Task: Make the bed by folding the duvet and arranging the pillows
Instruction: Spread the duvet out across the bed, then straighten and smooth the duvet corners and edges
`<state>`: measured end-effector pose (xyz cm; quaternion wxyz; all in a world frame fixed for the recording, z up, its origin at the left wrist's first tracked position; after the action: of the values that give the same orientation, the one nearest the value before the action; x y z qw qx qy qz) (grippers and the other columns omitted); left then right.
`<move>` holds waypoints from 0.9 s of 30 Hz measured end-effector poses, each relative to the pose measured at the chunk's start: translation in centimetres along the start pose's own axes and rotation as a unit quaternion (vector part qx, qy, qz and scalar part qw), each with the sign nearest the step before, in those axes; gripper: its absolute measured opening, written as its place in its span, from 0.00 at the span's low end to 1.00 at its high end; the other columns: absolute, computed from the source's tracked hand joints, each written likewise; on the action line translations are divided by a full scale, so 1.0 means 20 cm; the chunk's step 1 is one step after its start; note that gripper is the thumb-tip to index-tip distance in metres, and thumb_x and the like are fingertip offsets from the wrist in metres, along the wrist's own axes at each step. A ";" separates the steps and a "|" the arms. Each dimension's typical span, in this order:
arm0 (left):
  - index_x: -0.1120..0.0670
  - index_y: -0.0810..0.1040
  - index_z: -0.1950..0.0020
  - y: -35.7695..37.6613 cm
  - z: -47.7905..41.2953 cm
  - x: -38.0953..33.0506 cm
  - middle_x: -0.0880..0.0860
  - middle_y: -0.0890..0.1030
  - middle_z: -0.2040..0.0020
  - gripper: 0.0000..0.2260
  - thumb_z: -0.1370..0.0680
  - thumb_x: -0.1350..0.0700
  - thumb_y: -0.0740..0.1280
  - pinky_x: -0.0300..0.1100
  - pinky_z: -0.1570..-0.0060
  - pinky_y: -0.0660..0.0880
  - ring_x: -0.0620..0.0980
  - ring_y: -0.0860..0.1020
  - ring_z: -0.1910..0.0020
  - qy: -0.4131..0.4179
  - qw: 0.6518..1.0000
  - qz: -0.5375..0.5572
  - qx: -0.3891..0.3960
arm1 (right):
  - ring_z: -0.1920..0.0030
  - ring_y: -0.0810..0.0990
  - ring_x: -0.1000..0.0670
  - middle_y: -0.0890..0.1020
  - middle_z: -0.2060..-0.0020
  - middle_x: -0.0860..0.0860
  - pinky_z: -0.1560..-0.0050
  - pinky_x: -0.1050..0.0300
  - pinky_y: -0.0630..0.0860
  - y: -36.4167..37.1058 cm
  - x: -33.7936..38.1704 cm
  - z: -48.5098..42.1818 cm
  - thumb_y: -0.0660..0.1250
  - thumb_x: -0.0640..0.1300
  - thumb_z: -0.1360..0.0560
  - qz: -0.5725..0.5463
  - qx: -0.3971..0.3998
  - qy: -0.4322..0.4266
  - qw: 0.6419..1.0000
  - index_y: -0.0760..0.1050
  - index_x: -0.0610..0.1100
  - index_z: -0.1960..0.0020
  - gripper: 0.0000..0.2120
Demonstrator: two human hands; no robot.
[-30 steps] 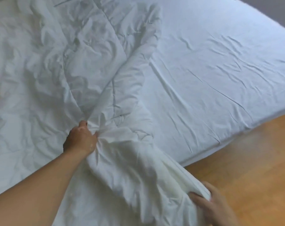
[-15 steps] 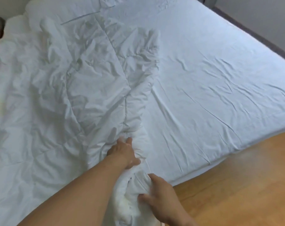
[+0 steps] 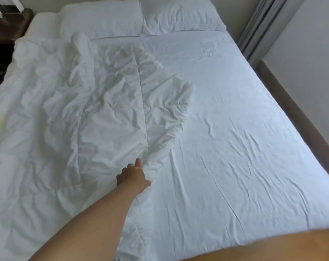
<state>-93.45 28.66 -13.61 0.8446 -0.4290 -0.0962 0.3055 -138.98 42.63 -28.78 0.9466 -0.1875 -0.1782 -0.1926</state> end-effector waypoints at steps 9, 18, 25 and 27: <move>0.47 0.55 0.21 0.40 0.58 -0.37 0.52 0.61 0.26 0.30 0.22 0.46 0.60 0.51 0.34 0.67 0.55 0.64 0.29 -0.024 0.996 -0.055 0.065 | 0.53 0.81 0.62 0.81 0.52 0.58 0.56 0.74 0.73 -0.83 0.35 0.73 0.76 0.54 0.29 -0.031 -0.075 0.025 0.996 0.76 0.53 0.43 0.18; 0.52 0.65 0.25 0.70 1.23 -1.51 0.55 0.71 0.26 0.27 0.20 0.42 0.63 0.42 0.37 0.70 0.54 0.73 0.32 -0.064 0.977 0.106 0.172 | 0.50 0.78 0.54 0.81 0.41 0.52 0.55 0.62 0.73 -2.01 -0.30 1.16 0.68 0.54 0.22 0.092 -0.115 -0.031 0.989 0.74 0.52 0.35 0.17; 0.52 0.71 0.29 0.75 1.29 -2.72 0.51 0.72 0.29 0.22 0.19 0.41 0.60 0.43 0.36 0.70 0.51 0.73 0.34 -0.022 0.969 0.155 0.191 | 0.50 0.82 0.53 0.82 0.43 0.52 0.47 0.55 0.81 -2.89 -0.92 1.26 0.69 0.55 0.23 0.081 -0.160 0.017 0.984 0.75 0.50 0.34 0.20; 0.51 0.72 0.30 0.76 1.20 -3.01 0.51 0.73 0.30 0.21 0.19 0.41 0.61 0.43 0.38 0.70 0.51 0.73 0.36 -0.013 0.966 0.164 0.199 | 0.50 0.82 0.52 0.82 0.43 0.52 0.47 0.55 0.81 -3.13 -1.06 1.23 0.69 0.55 0.23 0.083 -0.161 0.034 0.983 0.75 0.49 0.34 0.20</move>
<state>-158.15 15.40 -4.85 0.8500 -0.2582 0.0267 0.4584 -190.71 5.84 1.69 0.9223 -0.3447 -0.0965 -0.1456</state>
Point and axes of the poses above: each hand's wrist, its own z-axis away from the middle knuckle, its own y-axis out of the palm, x = y × z, the point moved 7 cm from there along -z, towards the middle knuckle
